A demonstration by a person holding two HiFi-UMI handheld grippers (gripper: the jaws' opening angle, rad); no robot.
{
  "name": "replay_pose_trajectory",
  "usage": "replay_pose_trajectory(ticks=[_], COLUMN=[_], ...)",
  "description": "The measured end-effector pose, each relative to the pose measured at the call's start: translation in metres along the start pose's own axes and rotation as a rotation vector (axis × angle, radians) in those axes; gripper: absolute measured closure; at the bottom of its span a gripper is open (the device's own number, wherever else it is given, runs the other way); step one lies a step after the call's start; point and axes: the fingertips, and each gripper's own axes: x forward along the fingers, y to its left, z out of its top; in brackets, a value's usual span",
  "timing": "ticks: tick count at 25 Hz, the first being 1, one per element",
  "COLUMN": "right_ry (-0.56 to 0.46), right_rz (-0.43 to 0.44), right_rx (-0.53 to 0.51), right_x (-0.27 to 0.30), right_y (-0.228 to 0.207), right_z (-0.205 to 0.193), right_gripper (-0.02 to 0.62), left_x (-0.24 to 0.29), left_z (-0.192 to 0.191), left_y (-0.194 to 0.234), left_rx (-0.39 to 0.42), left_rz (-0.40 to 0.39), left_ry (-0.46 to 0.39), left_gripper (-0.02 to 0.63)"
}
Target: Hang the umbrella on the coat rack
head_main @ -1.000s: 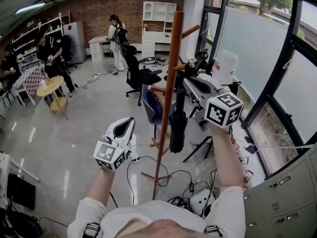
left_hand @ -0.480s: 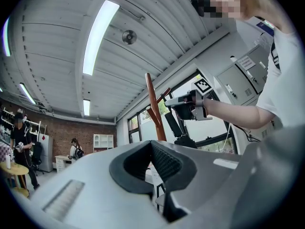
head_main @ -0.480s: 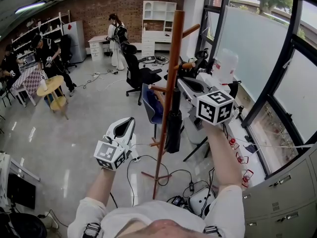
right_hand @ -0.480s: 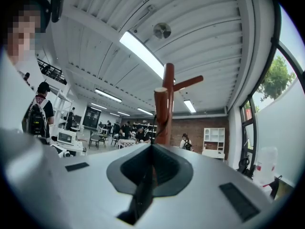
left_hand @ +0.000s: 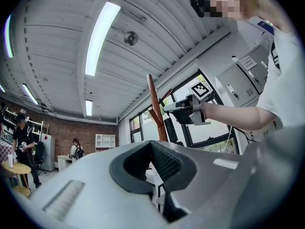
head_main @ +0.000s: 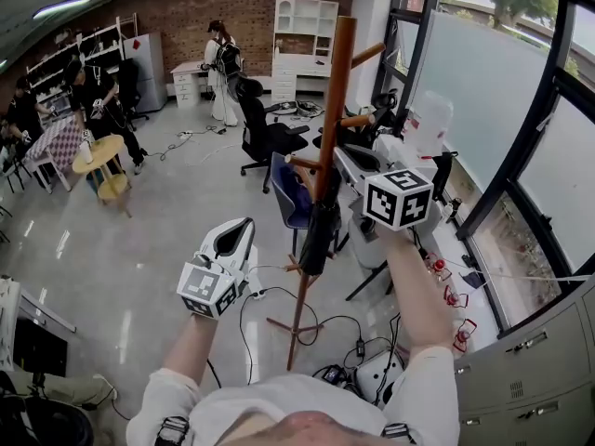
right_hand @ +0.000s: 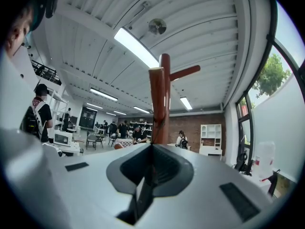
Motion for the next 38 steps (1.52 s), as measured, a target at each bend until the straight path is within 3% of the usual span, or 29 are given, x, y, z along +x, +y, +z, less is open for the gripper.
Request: replay_pose_trajectory(ticks=[5, 8, 10, 18, 24, 38], right_ry=[-0.047, -0.1, -0.119, -0.13, -0.094, -0.017], right_rz=[-0.038, -0.068, -0.074, -0.086, -0.137, -0.226], right_rx=[-0.016, -0.011, 0.004, 0.059, 0.066, 0.031], right_x=[-0.003, -0.012, -0.018, -0.045, -0.06, -0.092], right_y=[-0.001, -0.004, -0.004, -0.005, -0.006, 0.019], right_z=[0.01, 0.021, 0.026, 0.005, -0.036, -0.124], right_gripper=[0.579, 0.373, 0.333, 0.325, 0.325, 0.346], left_x=[-0.001, -0.001, 0.0, 0.001, 0.001, -0.009], left_z=[0.003, 0.004, 0.005, 0.01, 0.014, -0.028], left_y=[0.002, 0.001, 0.0, -0.003, -0.007, -0.027], left_rx=[0.005, 0.006, 0.006, 0.01, -0.005, -0.039], left_rz=[-0.002, 0.0, -0.002, -0.018, -0.021, -0.005], left_ry=[0.0, -0.001, -0.001, -0.012, -0.032, -0.015], left_gripper=[0.597, 0.597, 0.597, 0.597, 0.597, 0.597])
